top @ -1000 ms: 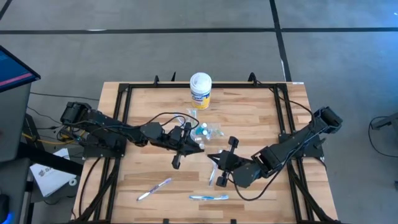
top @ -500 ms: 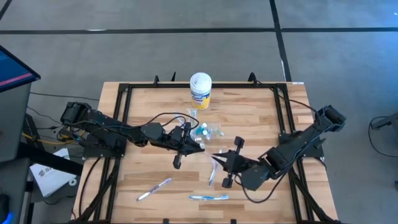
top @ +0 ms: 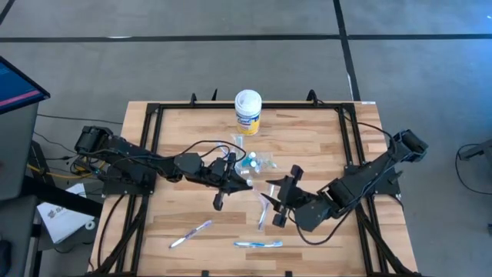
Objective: Pick & Place toothbrushing station
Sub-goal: Put the orange toothbrush into the transparent organizer
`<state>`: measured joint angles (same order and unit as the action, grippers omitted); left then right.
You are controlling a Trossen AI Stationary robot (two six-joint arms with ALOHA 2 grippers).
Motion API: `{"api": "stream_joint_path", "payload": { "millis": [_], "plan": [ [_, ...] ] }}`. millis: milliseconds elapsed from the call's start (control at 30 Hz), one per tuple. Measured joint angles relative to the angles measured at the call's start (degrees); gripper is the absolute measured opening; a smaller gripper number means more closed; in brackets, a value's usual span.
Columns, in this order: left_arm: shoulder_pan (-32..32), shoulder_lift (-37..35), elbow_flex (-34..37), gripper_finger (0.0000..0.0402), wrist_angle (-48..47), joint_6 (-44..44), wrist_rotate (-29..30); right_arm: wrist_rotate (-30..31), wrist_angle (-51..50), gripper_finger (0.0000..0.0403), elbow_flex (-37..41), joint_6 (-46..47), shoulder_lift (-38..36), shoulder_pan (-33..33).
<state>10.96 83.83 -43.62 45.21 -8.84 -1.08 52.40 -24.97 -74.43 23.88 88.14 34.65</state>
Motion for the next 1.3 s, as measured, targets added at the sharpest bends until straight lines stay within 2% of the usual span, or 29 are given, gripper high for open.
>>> {"api": "stream_joint_path", "payload": {
  "millis": [133,333,467,633,967,1300],
  "plan": [
    [0.1,0.0,0.0,0.0004,0.0,1.2,0.0,0.1,2.9,0.0188,1.6,0.3,0.1,0.2],
    [0.4,0.0,0.0,0.0004,-0.2,1.3,0.0,0.8,14.6,0.0172,10.7,0.3,0.1,1.3],
    [0.4,0.0,0.0,0.0005,-0.2,1.4,0.0,1.0,25.0,0.016,14.9,-4.0,-0.2,1.7],
    [0.7,0.0,0.0,0.0005,-0.3,2.6,0.0,-2.0,35.6,0.0153,18.8,-9.0,-0.2,0.0],
    [0.7,0.0,0.0,0.0005,-1.9,2.6,0.0,-12.4,43.2,0.0157,20.3,-12.4,-0.2,-4.9],
    [0.7,0.0,0.0,0.0005,-3.2,2.6,0.0,-14.9,44.4,0.0119,20.3,-13.8,-0.2,-6.6]
  ]
}}
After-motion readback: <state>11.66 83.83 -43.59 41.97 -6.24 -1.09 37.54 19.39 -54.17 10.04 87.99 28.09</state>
